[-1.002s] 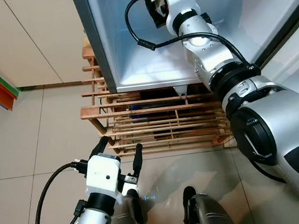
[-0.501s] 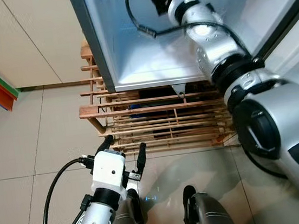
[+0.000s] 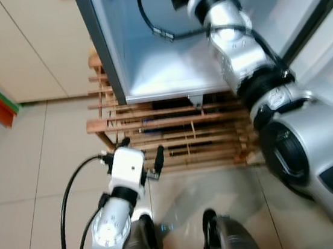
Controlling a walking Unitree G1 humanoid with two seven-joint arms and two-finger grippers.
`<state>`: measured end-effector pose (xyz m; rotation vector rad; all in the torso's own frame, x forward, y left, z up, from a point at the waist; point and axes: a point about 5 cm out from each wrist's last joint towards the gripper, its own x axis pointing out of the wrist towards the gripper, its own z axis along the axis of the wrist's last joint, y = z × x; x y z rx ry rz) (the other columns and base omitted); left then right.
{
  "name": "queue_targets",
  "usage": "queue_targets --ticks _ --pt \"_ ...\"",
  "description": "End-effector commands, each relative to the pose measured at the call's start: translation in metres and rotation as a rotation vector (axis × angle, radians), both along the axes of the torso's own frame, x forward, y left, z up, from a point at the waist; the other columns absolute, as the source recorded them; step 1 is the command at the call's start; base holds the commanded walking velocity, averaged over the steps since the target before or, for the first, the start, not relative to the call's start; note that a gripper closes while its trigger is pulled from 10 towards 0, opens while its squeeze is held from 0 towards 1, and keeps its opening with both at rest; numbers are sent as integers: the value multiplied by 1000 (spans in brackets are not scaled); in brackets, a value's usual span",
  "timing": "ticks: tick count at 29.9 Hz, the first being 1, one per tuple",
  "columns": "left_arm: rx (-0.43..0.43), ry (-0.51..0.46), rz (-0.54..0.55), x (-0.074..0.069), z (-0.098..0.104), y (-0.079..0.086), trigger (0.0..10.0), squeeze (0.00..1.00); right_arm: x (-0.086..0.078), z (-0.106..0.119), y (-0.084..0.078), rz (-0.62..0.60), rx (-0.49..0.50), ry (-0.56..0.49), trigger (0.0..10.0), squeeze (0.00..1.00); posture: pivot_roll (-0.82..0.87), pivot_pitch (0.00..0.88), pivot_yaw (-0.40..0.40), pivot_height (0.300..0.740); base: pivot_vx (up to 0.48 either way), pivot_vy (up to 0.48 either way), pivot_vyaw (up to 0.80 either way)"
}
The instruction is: Restocking fridge
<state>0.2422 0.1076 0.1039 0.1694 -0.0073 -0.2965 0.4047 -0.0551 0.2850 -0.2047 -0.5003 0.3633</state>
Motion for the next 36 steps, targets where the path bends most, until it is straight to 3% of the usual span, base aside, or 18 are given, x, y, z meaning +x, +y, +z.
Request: queue_targets --ticks 1,4,6,8,13,14,15,19,21,23,27,28,31,32,36 --pt "5 15 11 0 -5 0 10000 0 -3 6 2 24 3 -38 0 0 135 116 -48 740 0 0 0" --pt "-3 5 27 8 -4 2 10000 0 -11 -29 -1 43 31 13 0 0 122 86 -57 740 0 0 0" --pt "-6 4 33 11 -4 2 10000 0 -13 -36 -3 44 39 25 0 0 121 82 -56 740 0 0 0" --pt "-1 -11 53 18 -1 8 10000 0 -24 -57 -17 3 47 25 0 0 95 59 -54 740 0 0 0" --pt "-18 -34 59 26 6 12 10000 0 -40 -75 -36 -60 64 40 0 0 80 35 -52 740 0 0 0" --pt "-31 -61 84 31 16 17 10000 0 -56 -90 -52 -89 86 79 0 0 61 6 -51 740 0 0 0" --pt "-31 -61 84 31 16 17 10000 0 -56 -90 -52 -89 86 79 0 0 61 6 -51 740 0 0 0" --pt "-96 -78 129 31 30 28 10000 0 -87 -116 -74 -137 85 156 0 0 44 0 -47 740 0 0 0" --pt "-107 -79 135 30 32 30 10000 0 -94 -120 -77 -147 83 177 0 0 43 0 -46 740 0 0 0" --pt "-104 -99 133 25 41 36 10000 0 -117 -132 -90 -169 48 215 0 0 39 0 -53 740 0 0 0" --pt "-98 -111 129 23 45 38 10000 0 -126 -135 -94 -179 29 230 0 0 38 0 -54 740 0 0 0" --pt "-76 -190 76 17 62 35 10000 0 -149 -137 -104 -195 -8 234 0 0 24 0 -66 740 0 0 0" --pt "-68 -235 42 13 72 31 10000 0 -158 -136 -107 -204 -24 225 0 0 21 0 -70 740 0 0 0" --pt "-60 -310 -12 6 88 26 10000 0 -171 -133 -112 -225 -39 222 0 0 14 0 -78 740 0 0 0" --pt "-90 -297 -14 5 88 26 10000 0 -178 -134 -112 -221 -38 251 0 0 9 0 -79 740 0 0 0"
